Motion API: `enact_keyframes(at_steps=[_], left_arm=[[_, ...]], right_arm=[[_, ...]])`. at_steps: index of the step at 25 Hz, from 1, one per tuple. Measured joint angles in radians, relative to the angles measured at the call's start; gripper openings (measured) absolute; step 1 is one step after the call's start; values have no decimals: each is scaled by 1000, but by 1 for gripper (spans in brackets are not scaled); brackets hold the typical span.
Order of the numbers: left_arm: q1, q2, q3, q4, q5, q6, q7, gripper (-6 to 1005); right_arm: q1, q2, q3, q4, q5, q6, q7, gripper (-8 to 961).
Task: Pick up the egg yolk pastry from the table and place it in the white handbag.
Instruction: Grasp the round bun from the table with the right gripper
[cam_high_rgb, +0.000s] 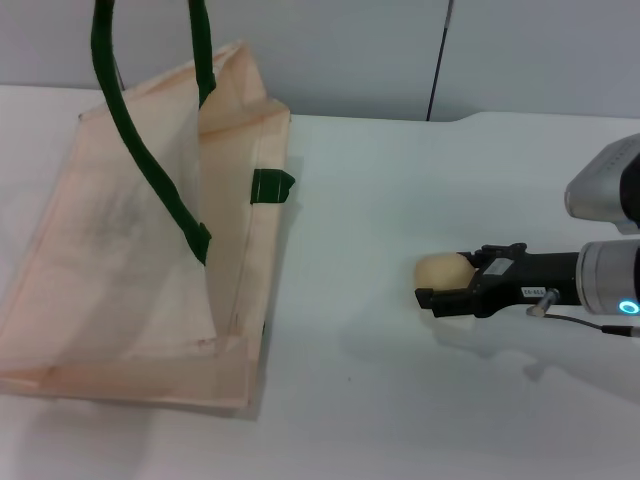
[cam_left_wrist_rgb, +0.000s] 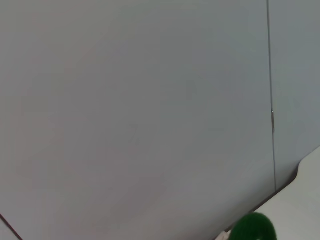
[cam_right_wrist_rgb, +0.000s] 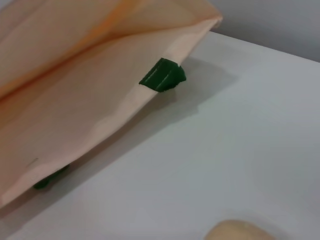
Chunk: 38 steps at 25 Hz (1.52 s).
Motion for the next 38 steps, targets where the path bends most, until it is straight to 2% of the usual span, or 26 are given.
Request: enact_keyframes(at_steps=[8,29,38], left_arm=[[3,0,0,7,5,-2,0,131],[5,0,-2,12,6,-2,0,132],[0,0,-2,12,3,-2,6,133]], right_arm=[[12,1,-14,-6,-1,-1,-1,881],[16,0,-15,-10,0,3,-24,745],[16,3,-2,75,15,5,-27,679]])
